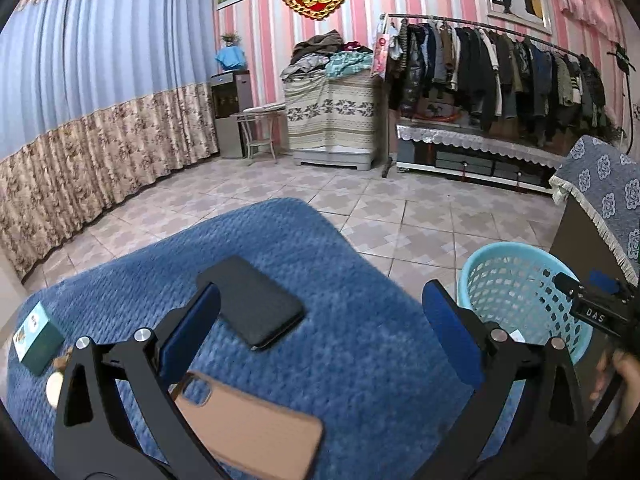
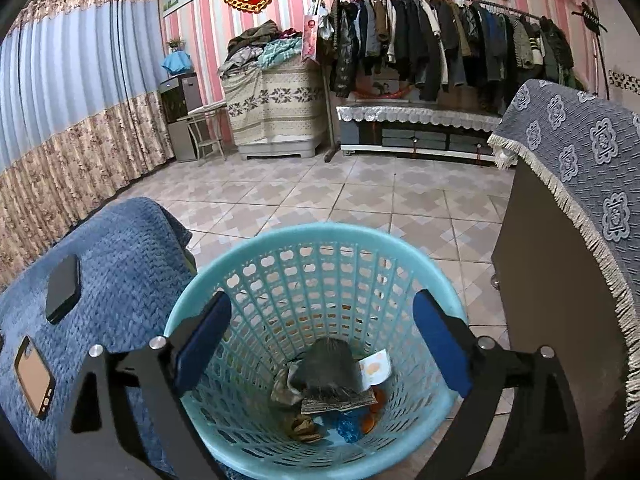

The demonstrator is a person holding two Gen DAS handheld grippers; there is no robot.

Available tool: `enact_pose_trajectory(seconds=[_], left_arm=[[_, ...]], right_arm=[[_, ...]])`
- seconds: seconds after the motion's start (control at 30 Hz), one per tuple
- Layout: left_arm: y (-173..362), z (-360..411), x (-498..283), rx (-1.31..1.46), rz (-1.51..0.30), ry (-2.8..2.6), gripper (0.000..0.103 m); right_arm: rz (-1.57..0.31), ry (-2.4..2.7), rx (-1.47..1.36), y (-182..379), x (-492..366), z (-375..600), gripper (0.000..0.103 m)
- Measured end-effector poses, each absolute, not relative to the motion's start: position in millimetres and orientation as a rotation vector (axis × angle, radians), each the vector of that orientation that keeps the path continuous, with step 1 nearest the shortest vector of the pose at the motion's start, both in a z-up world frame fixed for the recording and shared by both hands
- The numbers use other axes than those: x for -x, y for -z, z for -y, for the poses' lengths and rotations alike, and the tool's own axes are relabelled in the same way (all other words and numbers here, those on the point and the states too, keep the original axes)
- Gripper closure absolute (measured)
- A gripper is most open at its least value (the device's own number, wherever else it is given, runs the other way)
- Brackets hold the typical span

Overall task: Collect trash
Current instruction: 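Move both open tools back over the items on the rug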

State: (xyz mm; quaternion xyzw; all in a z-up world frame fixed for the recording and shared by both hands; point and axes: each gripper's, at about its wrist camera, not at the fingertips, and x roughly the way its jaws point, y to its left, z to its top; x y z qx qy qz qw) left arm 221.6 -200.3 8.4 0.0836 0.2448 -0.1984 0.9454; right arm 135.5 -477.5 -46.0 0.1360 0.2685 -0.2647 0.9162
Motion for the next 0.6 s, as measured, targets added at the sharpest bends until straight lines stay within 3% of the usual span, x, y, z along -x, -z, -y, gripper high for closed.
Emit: enact_pose_trajectory(seconds=[0.13,0.6], left_arm=[[-6,180,-219,-0.149,-0.514,0.379,0.006],[4,111,-215,-0.092,-0.543,0.278,0.006]], right_arm=[[-0.554,0.543,-0.277,43,-135,469,0.008],[-0.535,0.431,-0.210,26,-153,400,0.008]])
